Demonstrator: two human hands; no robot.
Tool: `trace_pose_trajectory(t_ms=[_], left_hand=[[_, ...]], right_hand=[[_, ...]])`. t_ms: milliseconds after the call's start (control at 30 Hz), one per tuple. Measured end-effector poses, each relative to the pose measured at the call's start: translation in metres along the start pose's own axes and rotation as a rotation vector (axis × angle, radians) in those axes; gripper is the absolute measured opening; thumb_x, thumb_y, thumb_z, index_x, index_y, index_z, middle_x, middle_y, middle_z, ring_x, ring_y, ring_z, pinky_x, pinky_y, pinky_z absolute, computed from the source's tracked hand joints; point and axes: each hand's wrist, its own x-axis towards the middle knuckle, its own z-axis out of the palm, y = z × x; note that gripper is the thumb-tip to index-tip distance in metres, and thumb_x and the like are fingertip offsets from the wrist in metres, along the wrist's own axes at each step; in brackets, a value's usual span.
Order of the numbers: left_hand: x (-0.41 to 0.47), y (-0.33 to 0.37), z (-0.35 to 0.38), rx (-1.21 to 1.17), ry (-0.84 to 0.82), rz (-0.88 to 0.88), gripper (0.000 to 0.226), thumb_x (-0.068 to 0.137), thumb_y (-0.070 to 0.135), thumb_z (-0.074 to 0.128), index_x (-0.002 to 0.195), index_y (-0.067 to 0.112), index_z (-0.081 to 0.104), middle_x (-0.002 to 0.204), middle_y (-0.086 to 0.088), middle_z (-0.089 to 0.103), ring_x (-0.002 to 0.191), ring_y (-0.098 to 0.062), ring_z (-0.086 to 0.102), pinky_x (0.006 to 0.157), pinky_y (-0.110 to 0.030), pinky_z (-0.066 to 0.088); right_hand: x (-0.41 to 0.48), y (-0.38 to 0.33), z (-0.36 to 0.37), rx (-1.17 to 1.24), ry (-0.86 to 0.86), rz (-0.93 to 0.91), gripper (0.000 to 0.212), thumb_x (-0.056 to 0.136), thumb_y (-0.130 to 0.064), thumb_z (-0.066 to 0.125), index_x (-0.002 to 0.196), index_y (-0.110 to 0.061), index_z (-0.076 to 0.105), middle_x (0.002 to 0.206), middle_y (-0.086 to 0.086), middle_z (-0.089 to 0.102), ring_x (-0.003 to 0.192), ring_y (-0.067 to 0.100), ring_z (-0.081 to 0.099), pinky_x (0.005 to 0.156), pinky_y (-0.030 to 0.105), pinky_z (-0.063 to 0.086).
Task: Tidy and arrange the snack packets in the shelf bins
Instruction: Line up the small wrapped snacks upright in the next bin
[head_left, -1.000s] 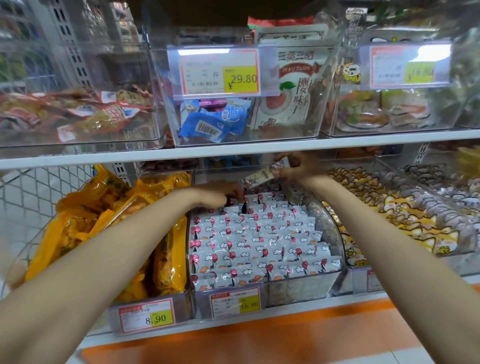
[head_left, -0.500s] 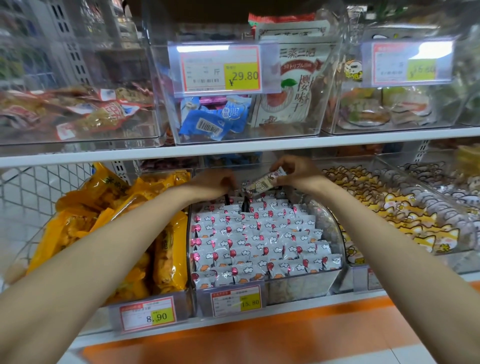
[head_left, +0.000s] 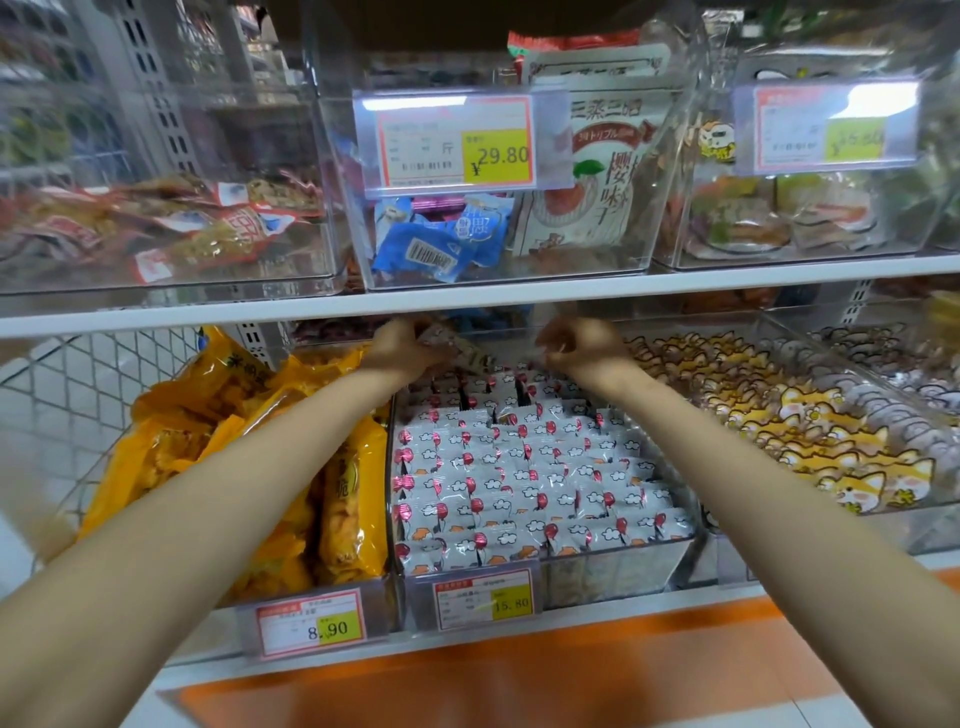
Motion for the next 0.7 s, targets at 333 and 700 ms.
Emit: trace_pose_trajectory(t_ms=[333,700], left_hand=[[-0.008,-0.01,-0.015,-0.28,-0.041,-0.023,0.05,0.08,0.018,0.072,0.124,0.01,0.051,0.13,-0.012,0.055,0.101,-0.033,0.063,0.086,-0.046,0.054],[-0.015,0.011,-0.004,-0.167,-0.178,0.094,0.049,0.085,0.014,0.065,0.131,0.01,0.049,0.126,-0.01,0.056,0.113,-0.025,0.055,0.097,-0.033,0.046]], right_hand=[[-0.001,0.005,0.018,-0.762,-0.264,-0.296,0.027,0.096,-0.031,0.045,0.118,-0.029,0.062,0.132,-0.002,0.052,0.123,0.023,0.041,0.103,0.033,0.027],[0.005,0.015,0.017,-0.686,-0.35,-0.177,0.043,0.089,-0.016,0.043,0.125,-0.035,0.055,0.146,0.003,0.038,0.132,0.034,0.026,0.109,0.047,0.026]])
